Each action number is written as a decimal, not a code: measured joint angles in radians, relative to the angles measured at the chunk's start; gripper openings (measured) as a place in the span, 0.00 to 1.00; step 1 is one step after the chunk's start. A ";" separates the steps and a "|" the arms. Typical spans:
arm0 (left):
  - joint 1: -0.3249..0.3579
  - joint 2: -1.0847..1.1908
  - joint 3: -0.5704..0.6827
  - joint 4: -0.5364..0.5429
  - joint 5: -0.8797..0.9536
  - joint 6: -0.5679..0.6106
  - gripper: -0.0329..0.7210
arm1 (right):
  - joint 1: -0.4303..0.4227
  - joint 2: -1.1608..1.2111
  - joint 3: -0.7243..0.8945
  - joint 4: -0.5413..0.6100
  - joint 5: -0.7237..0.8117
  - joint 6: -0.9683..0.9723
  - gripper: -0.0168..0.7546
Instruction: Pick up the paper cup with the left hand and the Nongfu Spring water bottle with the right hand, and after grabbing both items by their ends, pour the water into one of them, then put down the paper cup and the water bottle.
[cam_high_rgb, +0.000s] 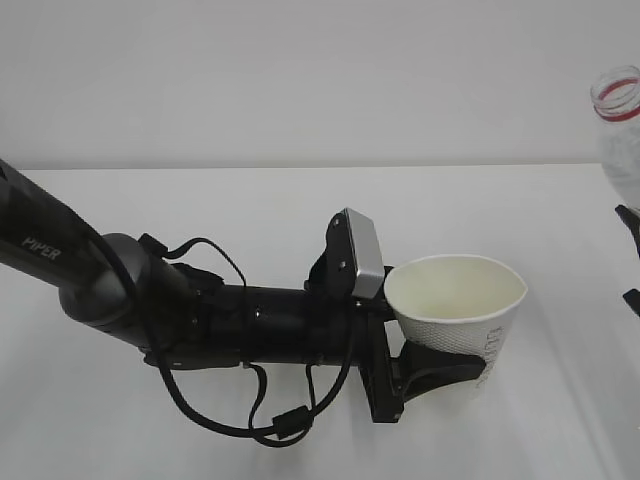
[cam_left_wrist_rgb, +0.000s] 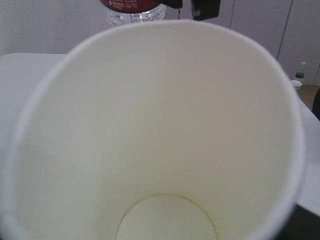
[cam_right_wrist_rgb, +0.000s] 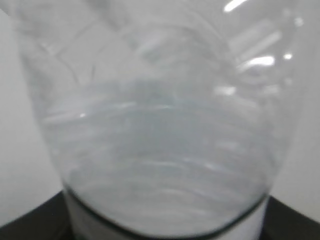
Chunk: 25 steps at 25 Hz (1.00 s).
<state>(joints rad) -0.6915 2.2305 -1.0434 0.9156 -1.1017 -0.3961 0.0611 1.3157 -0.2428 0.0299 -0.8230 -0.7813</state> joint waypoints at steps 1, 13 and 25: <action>0.000 0.000 0.000 0.000 -0.002 0.000 0.72 | 0.000 0.000 0.000 0.000 -0.001 0.000 0.59; 0.000 0.000 0.000 0.000 -0.002 0.000 0.72 | 0.000 0.000 0.000 0.000 -0.002 0.019 0.59; 0.000 0.000 0.000 0.000 -0.002 0.000 0.72 | 0.000 0.000 0.000 0.000 -0.039 0.036 0.59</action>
<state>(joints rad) -0.6915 2.2305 -1.0434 0.9156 -1.1034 -0.3961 0.0611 1.3157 -0.2428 0.0304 -0.8625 -0.7449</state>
